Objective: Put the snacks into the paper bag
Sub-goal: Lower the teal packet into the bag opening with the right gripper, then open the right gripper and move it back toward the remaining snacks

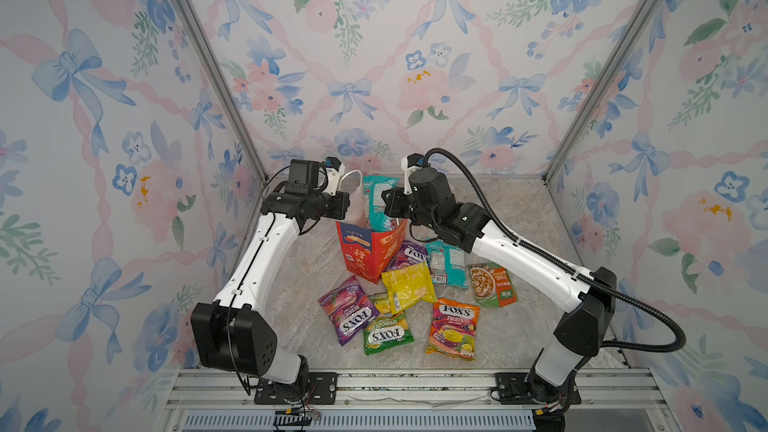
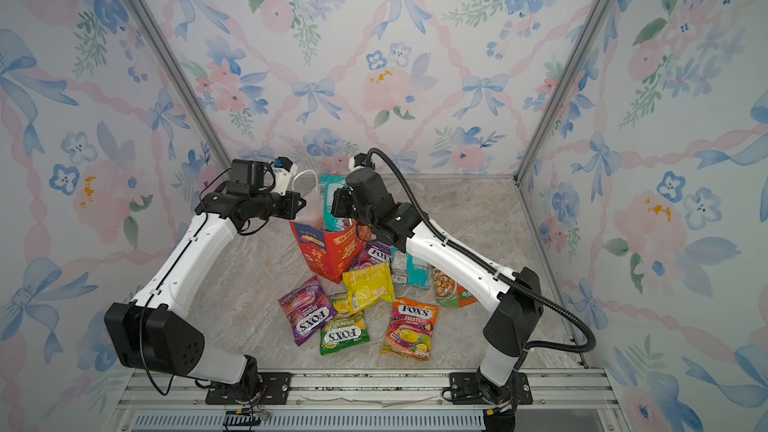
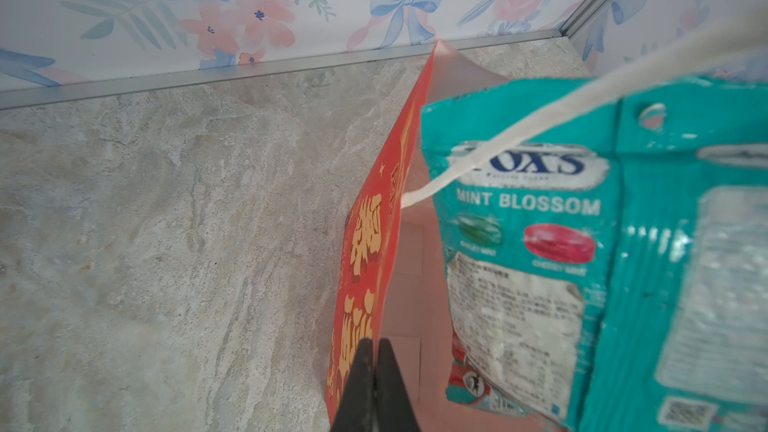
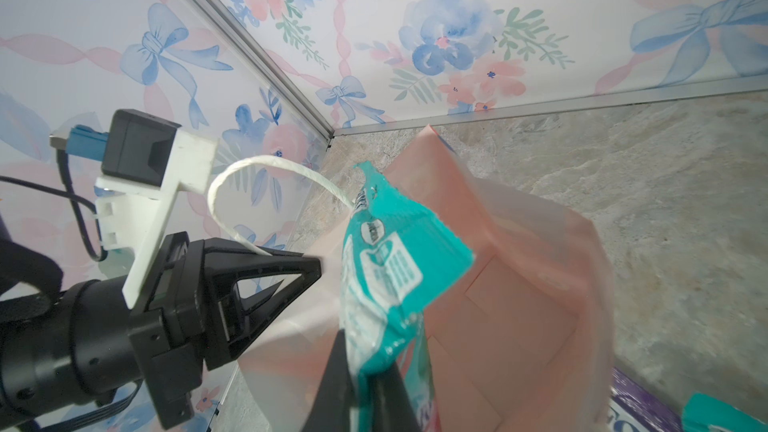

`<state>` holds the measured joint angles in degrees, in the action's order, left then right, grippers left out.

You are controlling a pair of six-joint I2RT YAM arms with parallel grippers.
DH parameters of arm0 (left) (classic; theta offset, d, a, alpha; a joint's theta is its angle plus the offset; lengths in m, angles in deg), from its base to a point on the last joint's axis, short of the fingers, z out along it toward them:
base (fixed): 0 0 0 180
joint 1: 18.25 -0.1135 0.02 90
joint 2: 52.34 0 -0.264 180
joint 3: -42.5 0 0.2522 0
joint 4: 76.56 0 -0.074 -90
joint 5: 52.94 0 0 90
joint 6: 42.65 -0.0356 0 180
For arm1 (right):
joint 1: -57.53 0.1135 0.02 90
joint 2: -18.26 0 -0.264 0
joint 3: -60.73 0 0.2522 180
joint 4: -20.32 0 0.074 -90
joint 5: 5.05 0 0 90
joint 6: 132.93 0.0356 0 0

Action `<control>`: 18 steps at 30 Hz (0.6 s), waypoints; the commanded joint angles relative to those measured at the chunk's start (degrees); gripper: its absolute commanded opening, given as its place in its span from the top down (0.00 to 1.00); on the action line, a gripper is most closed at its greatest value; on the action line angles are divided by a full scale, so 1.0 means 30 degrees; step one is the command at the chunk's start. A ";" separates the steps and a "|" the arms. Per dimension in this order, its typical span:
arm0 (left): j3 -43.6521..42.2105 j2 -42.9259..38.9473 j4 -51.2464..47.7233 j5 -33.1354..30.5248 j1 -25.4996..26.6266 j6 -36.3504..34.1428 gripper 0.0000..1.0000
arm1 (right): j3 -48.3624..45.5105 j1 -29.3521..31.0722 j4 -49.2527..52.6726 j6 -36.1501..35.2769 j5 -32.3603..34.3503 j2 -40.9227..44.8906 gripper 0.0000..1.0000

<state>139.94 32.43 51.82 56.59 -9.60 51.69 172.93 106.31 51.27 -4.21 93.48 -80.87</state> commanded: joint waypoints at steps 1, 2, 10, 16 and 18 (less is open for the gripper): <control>-0.0308 -0.0338 -0.0576 -0.0116 -0.0004 0.0077 1.00 | -0.0271 -0.0199 -0.0890 0.0584 -0.0300 -0.0032 1.00; -0.0312 -0.0345 -0.0559 -0.0122 -0.0003 0.0080 1.00 | -0.0451 -0.0240 -0.0952 0.0656 -0.0299 0.0028 1.00; -0.0258 -0.0325 -0.0589 -0.0240 -0.0010 0.0028 1.00 | -0.0971 -0.0408 -0.1328 0.0653 -0.0125 0.0594 0.64; -0.0237 -0.0295 -0.0591 -0.0240 -0.0027 0.0068 1.00 | -0.0505 -0.0539 -0.1051 -0.0035 -0.0095 0.1151 0.38; -0.0249 -0.0290 -0.0591 -0.0240 -0.0020 0.0052 1.00 | -0.0512 -0.0560 -0.1118 -0.0182 -0.0277 0.1334 0.34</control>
<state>139.94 32.43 51.86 56.39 -9.60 51.69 170.37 105.30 48.82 -3.31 93.00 -79.84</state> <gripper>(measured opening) 0.047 0.652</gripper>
